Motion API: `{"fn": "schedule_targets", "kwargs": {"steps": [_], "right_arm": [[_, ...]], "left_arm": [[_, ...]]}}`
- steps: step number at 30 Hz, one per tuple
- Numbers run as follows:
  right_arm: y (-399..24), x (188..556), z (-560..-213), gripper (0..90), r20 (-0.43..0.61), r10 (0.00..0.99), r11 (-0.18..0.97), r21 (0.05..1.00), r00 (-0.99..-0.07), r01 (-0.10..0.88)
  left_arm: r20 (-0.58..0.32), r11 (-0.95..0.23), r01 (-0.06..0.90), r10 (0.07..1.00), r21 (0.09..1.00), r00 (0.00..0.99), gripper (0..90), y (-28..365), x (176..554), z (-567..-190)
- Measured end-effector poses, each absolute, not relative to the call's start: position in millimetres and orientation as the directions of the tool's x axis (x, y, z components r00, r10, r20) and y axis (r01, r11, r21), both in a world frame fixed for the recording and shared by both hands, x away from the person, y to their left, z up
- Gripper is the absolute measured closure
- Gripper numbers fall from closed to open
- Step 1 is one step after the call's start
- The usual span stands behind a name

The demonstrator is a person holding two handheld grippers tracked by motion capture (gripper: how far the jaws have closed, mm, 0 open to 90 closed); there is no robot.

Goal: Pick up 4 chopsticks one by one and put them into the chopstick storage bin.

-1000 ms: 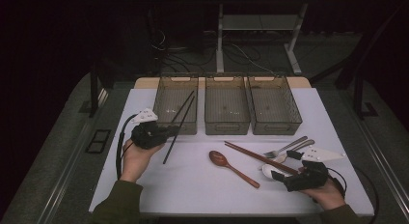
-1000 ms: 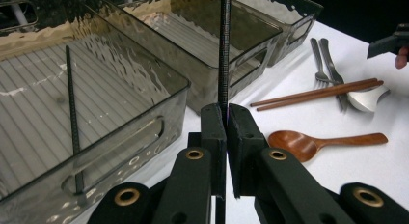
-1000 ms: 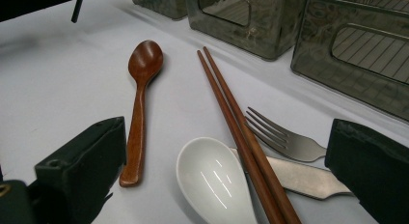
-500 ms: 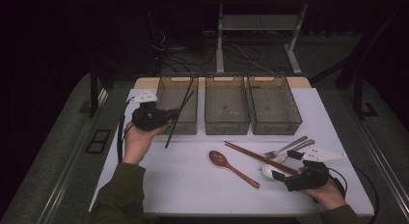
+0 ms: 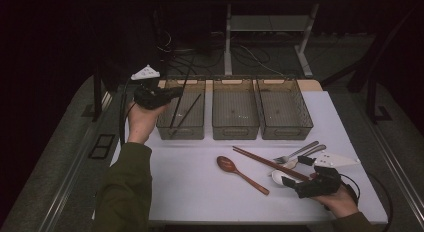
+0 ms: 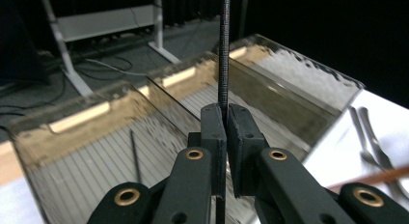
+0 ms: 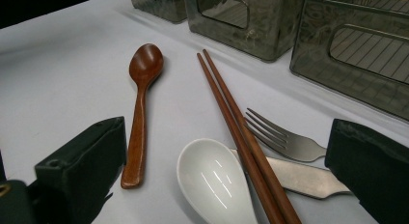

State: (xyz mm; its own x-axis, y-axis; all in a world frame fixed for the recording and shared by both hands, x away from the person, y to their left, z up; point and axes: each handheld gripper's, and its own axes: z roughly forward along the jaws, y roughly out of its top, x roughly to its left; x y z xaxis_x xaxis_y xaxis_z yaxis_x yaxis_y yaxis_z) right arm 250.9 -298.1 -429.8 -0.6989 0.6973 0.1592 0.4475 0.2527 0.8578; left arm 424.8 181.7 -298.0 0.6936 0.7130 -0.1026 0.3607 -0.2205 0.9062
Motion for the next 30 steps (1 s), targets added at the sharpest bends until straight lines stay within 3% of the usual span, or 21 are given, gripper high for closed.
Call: {"fn": "schedule_targets", "kwargs": {"steps": [10,30], "right_arm": [[-299,251,-430,1.4,0.160,0.693,0.251,0.861,-0.703,0.443],[-297,252,-431,1.4,0.157,0.690,0.262,0.856,-0.707,0.446]], "left_arm": [[-0.081,-0.244,0.404,0.765,0.882,0.639,85.8,185,449,-323],[-0.121,-0.257,0.517,0.800,0.817,0.587,85.7,199,455,-371]]}}
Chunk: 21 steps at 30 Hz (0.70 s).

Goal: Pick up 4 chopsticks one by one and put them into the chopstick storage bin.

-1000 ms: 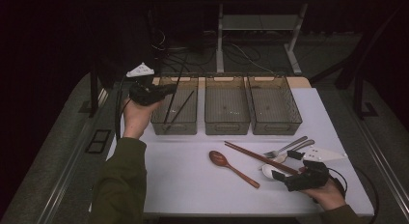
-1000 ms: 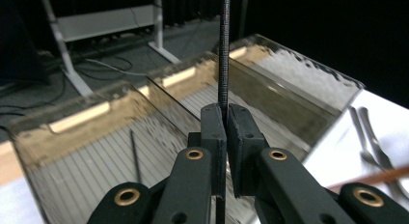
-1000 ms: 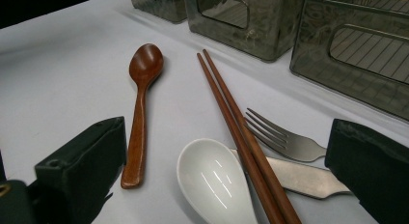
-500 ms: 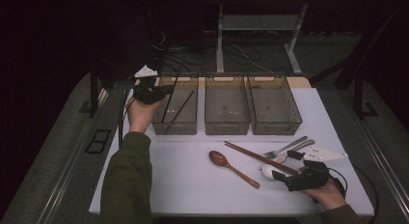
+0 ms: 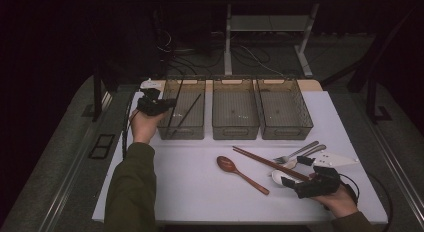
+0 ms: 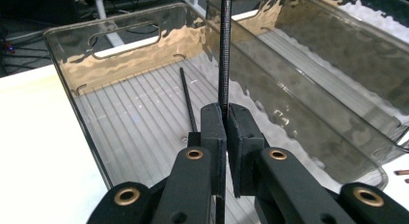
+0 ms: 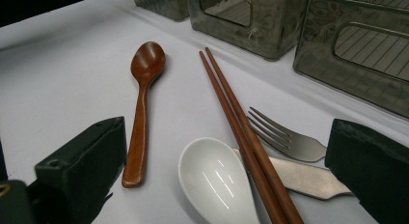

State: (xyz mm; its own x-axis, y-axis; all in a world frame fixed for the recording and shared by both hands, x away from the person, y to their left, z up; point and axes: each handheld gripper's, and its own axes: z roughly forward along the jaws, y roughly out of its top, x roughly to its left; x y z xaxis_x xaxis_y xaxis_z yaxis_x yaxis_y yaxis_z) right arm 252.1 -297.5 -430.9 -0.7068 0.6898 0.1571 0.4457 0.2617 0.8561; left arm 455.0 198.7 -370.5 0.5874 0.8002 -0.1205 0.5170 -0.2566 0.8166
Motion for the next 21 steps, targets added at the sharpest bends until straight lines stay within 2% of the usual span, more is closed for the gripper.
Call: {"fn": "schedule_targets", "kwargs": {"steps": [6,16,17,19,21], "right_arm": [[-298,252,-431,1.4,0.158,0.690,0.260,0.856,-0.706,0.446],[-298,252,-431,1.4,0.158,0.690,0.260,0.857,-0.707,0.445],[-298,252,-431,1.4,0.159,0.690,0.259,0.857,-0.706,0.446],[-298,252,-431,1.4,0.159,0.690,0.259,0.857,-0.707,0.446],[-298,252,-431,1.4,0.161,0.689,0.258,0.856,-0.706,0.447]], "left_arm": [[-0.086,-0.305,0.534,0.806,0.789,0.586,85.7,197,457,-376],[-0.091,-0.285,0.559,0.831,0.779,0.549,85.2,195,461,-381],[-0.097,-0.271,0.572,0.842,0.775,0.531,84.3,195,462,-382],[-0.092,-0.263,0.567,0.849,0.781,0.520,72.8,195,462,-383],[-0.079,-0.267,0.564,0.854,0.782,0.514,68.0,194,461,-383]]}}
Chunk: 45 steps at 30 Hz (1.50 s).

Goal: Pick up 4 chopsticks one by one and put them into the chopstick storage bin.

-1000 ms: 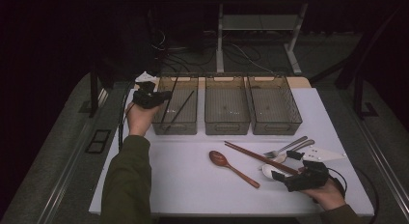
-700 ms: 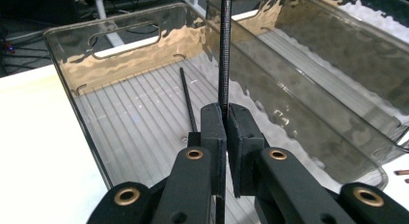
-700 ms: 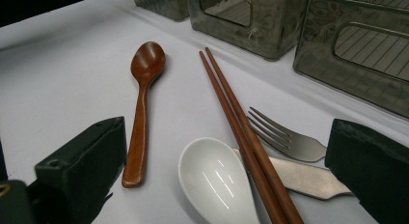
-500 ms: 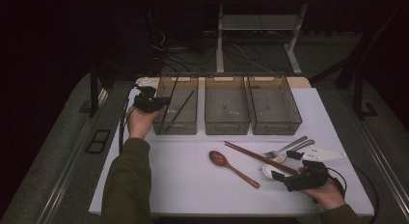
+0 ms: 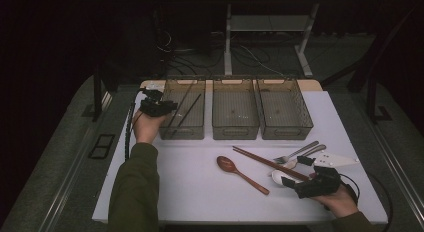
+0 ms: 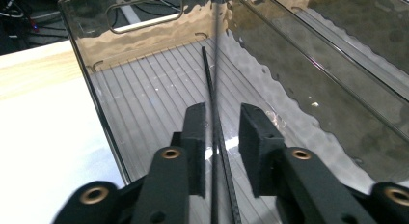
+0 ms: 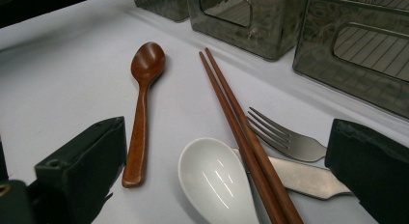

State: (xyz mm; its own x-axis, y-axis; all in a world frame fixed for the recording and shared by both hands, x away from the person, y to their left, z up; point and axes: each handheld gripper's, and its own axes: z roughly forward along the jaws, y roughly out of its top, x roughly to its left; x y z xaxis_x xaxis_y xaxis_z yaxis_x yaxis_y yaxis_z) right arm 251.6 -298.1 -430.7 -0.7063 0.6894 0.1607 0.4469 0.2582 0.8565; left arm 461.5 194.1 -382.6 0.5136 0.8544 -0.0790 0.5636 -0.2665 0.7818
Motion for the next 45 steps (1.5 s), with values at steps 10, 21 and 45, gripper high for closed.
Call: {"fn": "schedule_targets", "kwargs": {"steps": [10,21,45], "right_arm": [[-298,252,-431,1.4,0.157,0.690,0.263,0.856,-0.707,0.446],[-297,252,-431,1.4,0.161,0.694,0.262,0.852,-0.702,0.454],[-296,252,-432,1.4,0.154,0.692,0.270,0.851,-0.705,0.451]], "left_arm": [[-0.101,-0.265,0.541,0.826,0.798,0.554,57.4,192,456,-377],[-0.126,-0.272,0.497,0.768,0.824,0.628,44.0,186,436,-369],[-0.107,-0.349,0.406,0.633,0.845,0.767,23.5,161,374,-368]]}}
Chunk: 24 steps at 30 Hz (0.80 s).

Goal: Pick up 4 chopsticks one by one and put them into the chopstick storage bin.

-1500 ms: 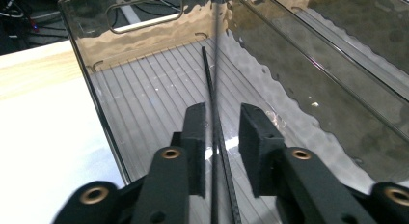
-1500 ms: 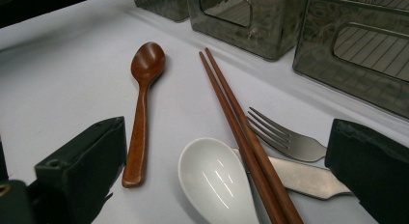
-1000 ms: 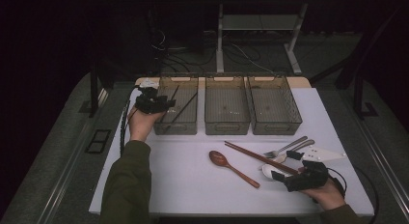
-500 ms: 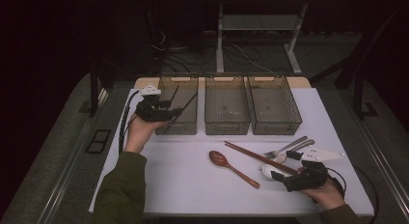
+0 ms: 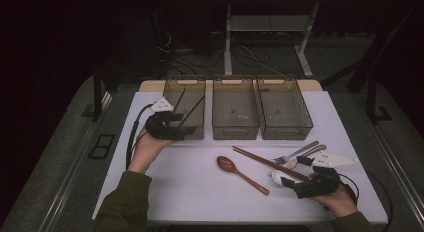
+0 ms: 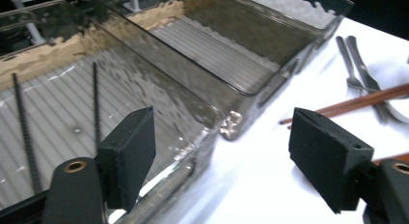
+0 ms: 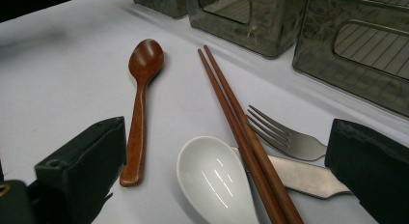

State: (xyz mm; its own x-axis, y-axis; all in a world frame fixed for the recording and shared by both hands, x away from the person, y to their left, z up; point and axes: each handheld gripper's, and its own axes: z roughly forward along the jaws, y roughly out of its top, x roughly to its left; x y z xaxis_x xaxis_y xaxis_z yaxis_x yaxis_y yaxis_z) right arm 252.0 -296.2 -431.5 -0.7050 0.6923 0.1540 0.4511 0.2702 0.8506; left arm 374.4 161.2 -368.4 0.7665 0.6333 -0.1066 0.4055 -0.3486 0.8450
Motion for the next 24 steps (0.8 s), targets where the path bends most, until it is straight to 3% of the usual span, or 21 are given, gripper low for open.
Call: {"fn": "schedule_targets", "kwargs": {"steps": [24], "right_arm": [[-296,251,-430,1.4,0.146,0.693,0.273,0.853,-0.706,0.444]], "left_arm": [[-0.071,-0.379,0.366,0.607,0.850,0.792,2.9,167,306,-402]]}}
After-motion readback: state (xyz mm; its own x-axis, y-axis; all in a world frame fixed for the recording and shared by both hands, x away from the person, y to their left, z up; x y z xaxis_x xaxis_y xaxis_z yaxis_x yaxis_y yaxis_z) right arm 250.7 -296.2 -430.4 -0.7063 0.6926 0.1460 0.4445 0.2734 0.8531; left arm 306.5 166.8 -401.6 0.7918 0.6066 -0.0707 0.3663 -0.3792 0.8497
